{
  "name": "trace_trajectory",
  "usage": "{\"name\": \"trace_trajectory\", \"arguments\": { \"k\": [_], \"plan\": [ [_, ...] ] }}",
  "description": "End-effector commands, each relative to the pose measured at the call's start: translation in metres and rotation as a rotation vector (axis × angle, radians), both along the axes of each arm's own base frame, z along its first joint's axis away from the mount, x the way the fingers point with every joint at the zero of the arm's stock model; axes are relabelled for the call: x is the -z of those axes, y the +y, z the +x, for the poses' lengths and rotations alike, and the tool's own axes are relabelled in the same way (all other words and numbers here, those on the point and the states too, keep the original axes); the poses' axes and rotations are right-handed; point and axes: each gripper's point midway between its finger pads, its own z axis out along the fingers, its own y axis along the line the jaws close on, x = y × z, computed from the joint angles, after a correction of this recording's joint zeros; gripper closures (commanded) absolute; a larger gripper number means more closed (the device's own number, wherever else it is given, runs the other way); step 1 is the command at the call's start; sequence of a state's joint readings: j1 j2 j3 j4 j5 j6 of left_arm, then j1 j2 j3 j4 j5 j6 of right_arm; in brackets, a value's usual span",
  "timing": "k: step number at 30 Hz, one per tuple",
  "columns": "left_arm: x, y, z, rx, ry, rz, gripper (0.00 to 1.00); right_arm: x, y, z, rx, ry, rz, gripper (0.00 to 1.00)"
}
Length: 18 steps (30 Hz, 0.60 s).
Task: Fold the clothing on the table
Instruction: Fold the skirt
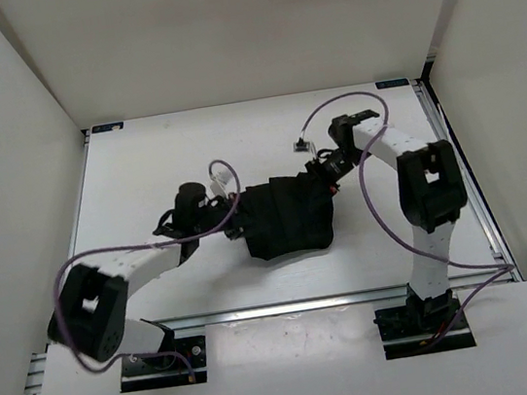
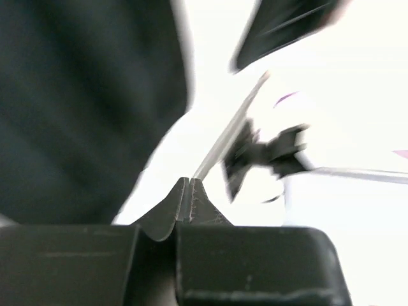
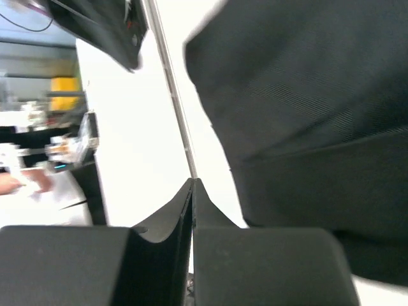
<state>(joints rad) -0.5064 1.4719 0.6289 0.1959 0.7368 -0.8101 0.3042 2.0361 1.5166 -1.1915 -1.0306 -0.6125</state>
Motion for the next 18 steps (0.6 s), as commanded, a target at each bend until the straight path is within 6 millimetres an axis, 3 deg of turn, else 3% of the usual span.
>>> {"name": "trace_trajectory", "arguments": {
  "k": [1,4,6,7,9,12,16,18],
  "plan": [
    [-0.109,-0.002,0.03,-0.089,-0.297,-0.225,1.0,-0.043,0.007,0.012,0.013,-0.166,0.098,1.0],
    [-0.114,0.002,0.054,-0.134,-0.315,-0.211,1.0,-0.027,0.007,0.023,0.067,-0.074,0.092,1.0],
    [-0.077,-0.001,0.063,-0.124,-0.231,-0.137,1.0,-0.023,0.014,0.033,0.1,0.002,0.106,1.0],
    [-0.07,-0.005,0.066,-0.11,-0.222,-0.123,1.0,-0.014,0.013,0.037,0.1,0.004,0.091,1.0],
    [-0.031,-0.009,0.073,-0.103,-0.143,-0.07,1.0,0.005,0.011,0.046,0.098,-0.037,0.026,1.0],
    [0.011,-0.015,0.081,-0.084,-0.086,0.007,1.0,0.022,0.011,0.057,0.11,-0.024,-0.025,1.0],
    [0.081,-0.003,0.082,-0.127,0.09,0.131,1.0,0.073,0.002,0.048,0.064,0.06,-0.141,1.0],
    [0.09,0.001,0.083,-0.142,0.116,0.143,1.0,0.074,-0.001,0.046,0.061,0.055,-0.13,1.0]
  ]
}}
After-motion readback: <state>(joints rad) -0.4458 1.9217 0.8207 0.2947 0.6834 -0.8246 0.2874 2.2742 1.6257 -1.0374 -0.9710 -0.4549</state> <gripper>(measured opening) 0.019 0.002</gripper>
